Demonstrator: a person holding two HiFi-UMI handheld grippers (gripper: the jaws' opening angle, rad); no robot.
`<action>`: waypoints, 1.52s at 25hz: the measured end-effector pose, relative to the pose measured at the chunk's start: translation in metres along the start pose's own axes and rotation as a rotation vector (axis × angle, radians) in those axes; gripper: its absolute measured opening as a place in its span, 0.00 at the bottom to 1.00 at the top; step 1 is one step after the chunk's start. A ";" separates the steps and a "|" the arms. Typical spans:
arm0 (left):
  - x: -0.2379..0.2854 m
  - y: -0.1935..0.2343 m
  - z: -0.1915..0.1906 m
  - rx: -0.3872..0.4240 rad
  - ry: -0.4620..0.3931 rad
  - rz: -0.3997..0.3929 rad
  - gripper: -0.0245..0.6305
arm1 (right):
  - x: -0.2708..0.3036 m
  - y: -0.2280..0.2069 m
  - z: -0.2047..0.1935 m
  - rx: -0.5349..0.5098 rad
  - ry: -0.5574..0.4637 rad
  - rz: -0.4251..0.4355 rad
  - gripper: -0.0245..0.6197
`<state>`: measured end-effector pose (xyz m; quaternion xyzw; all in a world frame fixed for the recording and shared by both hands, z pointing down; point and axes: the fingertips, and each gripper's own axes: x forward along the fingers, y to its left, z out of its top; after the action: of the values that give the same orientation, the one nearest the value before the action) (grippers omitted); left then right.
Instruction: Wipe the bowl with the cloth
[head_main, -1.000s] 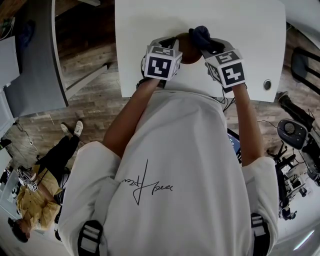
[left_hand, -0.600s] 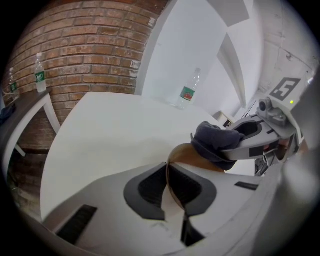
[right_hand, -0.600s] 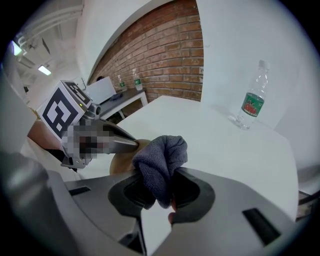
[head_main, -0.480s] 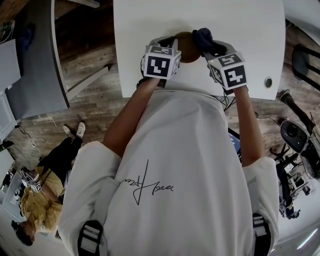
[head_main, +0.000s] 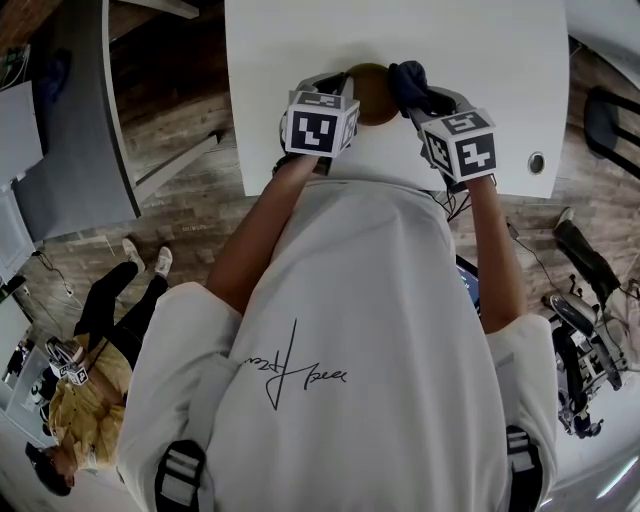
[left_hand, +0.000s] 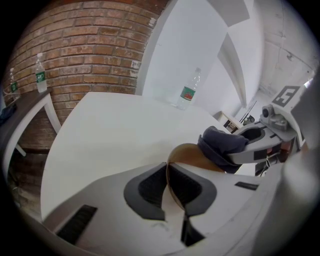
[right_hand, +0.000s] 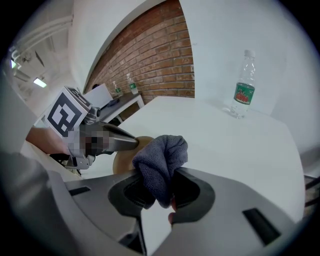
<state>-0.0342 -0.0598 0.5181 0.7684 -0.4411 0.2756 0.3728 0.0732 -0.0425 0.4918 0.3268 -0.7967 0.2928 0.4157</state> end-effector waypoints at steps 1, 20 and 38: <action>0.000 0.000 0.000 0.000 0.002 0.002 0.06 | 0.000 0.000 -0.001 0.003 -0.001 0.000 0.17; 0.000 0.000 -0.001 -0.015 0.003 0.013 0.06 | -0.011 0.005 -0.023 0.064 -0.006 -0.016 0.17; 0.006 0.004 0.005 -0.028 0.006 0.012 0.06 | -0.015 0.010 -0.038 0.098 0.017 -0.009 0.17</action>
<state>-0.0348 -0.0680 0.5213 0.7596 -0.4485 0.2741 0.3830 0.0900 -0.0042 0.4953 0.3476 -0.7765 0.3323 0.4071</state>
